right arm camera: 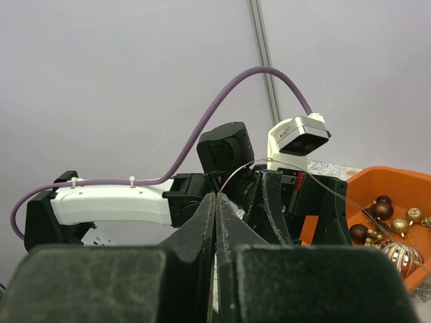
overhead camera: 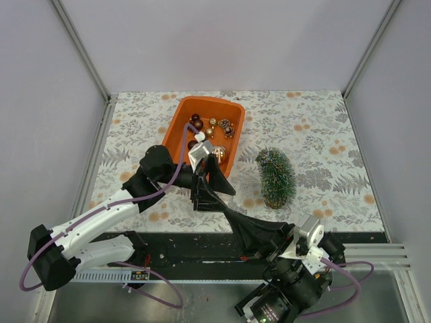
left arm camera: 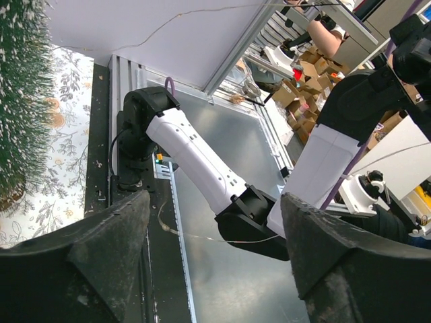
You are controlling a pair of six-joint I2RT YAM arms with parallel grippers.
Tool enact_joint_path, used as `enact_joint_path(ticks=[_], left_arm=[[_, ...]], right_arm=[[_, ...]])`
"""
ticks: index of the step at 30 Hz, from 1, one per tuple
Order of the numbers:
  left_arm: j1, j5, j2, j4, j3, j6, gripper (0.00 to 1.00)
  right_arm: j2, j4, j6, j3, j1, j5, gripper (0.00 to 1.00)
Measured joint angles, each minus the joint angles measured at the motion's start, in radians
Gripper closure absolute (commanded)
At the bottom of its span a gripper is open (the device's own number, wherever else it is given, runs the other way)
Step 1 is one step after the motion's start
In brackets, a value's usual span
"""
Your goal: Decorate the small christmas tree
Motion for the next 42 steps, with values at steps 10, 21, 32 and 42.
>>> enact_joint_path(ticks=[10, 21, 32, 42], left_arm=[[0.0, 0.023, 0.0, 0.016, 0.011, -0.003, 0.49], [0.0, 0.029, -0.003, -0.001, 0.021, 0.028, 1.0], [0.128, -0.249, -0.023, -0.309, 0.127, 0.286, 1.0], [0.19, -0.756, -0.042, -0.542, 0.229, 0.56, 1.0]], right_arm=[[-0.003, -0.005, 0.0, 0.005, -0.006, -0.002, 1.0], [-0.005, -0.008, 0.0, 0.008, -0.008, -0.003, 1.0], [-0.006, -0.018, 0.0, -0.003, -0.008, -0.111, 0.4], [0.004, -0.76, -0.107, 0.154, -0.007, -0.304, 0.06]])
